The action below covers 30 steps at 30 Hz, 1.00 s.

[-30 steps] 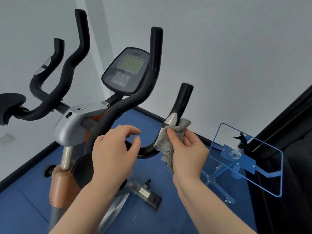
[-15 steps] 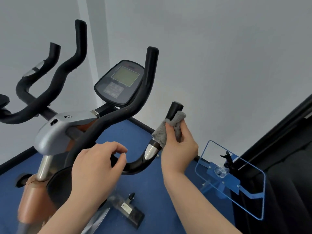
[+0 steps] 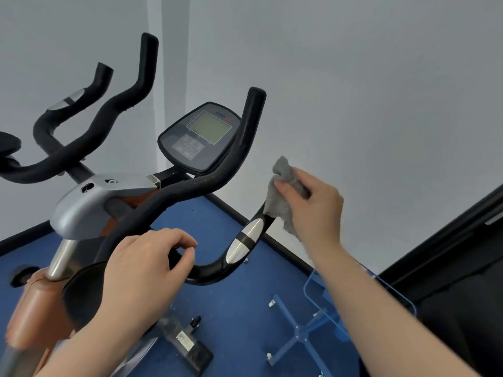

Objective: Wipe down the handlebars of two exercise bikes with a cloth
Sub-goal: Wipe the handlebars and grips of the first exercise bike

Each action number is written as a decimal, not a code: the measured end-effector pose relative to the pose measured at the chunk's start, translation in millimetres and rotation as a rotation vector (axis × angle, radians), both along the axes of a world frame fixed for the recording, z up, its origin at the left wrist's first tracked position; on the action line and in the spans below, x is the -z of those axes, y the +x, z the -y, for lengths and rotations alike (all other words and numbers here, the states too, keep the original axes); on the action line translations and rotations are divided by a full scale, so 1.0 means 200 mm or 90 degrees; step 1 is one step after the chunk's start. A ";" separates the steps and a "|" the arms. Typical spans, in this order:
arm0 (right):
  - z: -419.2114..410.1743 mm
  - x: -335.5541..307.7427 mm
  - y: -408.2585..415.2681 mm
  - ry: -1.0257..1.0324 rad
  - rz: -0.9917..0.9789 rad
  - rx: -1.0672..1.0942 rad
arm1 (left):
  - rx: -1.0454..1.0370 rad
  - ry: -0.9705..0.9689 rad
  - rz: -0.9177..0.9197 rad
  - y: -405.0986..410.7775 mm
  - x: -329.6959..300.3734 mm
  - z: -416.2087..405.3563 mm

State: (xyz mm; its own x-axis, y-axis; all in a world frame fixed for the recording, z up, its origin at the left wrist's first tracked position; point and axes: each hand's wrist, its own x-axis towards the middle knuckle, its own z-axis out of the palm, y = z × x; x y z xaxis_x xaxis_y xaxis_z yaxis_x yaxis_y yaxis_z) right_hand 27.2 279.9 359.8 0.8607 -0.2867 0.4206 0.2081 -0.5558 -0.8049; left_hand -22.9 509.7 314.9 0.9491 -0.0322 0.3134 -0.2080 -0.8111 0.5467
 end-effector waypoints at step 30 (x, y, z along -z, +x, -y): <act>-0.39 0.34 -0.28 -0.837 0.060 -0.221 | -0.237 -0.113 0.162 -0.10 0.18 -0.21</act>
